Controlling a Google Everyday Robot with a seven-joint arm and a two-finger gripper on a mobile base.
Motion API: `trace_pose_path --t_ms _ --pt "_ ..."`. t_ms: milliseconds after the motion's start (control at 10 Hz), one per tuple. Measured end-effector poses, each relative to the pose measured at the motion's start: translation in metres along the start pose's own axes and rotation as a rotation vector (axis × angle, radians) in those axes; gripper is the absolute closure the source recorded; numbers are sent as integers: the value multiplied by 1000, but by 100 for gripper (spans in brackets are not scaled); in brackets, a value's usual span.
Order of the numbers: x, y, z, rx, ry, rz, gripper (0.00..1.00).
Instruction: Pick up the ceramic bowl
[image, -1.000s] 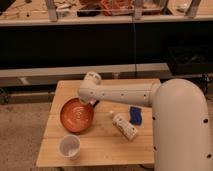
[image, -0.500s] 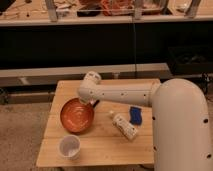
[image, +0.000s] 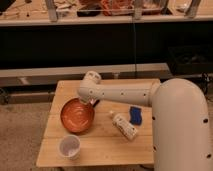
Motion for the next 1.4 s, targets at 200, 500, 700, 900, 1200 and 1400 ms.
trace_pose_path --t_ms 200,500,700,900,1200,1400 --pt "0 0 -1 3 -1 -12 98" --pt "1 0 -2 4 -1 -27 98" --pt "1 0 -2 6 -2 -35 98" --pt "1 1 -4 7 -2 -47 98" --pt "1 1 -4 11 -5 -65 98" --pt "1 2 -7 12 -6 -76 98"
